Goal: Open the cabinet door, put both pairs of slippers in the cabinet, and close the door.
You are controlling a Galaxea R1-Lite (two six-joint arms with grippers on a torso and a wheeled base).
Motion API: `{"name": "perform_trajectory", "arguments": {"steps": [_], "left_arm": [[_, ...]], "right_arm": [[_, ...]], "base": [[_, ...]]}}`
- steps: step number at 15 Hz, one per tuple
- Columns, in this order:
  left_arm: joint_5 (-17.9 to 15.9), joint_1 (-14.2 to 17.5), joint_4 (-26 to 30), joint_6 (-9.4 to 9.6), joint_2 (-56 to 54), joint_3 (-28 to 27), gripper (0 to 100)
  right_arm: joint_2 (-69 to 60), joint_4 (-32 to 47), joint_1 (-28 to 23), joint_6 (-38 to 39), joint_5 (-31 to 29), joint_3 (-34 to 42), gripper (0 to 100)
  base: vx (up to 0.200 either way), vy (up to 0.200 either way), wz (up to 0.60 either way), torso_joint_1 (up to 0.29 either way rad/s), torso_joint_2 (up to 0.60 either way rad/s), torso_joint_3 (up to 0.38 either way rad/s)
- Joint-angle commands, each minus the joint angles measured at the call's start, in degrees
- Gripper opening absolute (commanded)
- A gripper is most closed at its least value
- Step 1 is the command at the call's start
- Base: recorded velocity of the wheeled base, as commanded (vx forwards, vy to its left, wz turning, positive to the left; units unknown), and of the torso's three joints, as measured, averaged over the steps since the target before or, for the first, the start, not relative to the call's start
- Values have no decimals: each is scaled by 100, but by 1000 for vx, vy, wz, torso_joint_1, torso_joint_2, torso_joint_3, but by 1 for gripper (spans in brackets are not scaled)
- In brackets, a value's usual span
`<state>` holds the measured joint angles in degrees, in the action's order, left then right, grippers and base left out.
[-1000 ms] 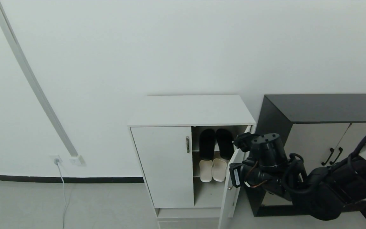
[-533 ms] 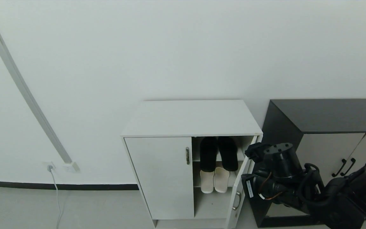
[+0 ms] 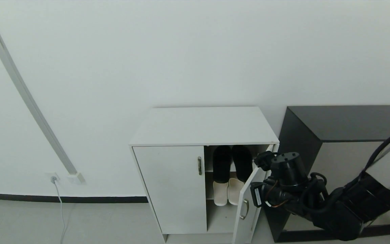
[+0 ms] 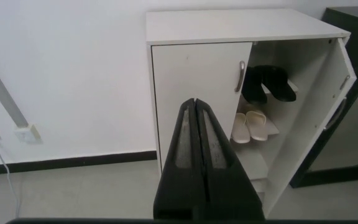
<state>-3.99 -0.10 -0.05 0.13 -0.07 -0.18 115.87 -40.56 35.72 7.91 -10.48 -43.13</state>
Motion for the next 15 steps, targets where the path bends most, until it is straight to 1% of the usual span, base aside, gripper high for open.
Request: {"name": "perform_trajectory", "arguments": {"steps": [1,5,15], "left_arm": [[-6,1,-4,4,7,1,0],[-6,1,-4,4,7,1,0],[-6,1,5,4,7,1,0]], "right_arm": [[410,-22,-21,9,2,-301,0],[893,-14,-21,0,2,-987,0],[1799,22,-56,-9,-15,-2384,0]], "base": [[0,0,0,0,0,0],[0,0,0,0,0,0],[0,0,0,0,0,0]]}}
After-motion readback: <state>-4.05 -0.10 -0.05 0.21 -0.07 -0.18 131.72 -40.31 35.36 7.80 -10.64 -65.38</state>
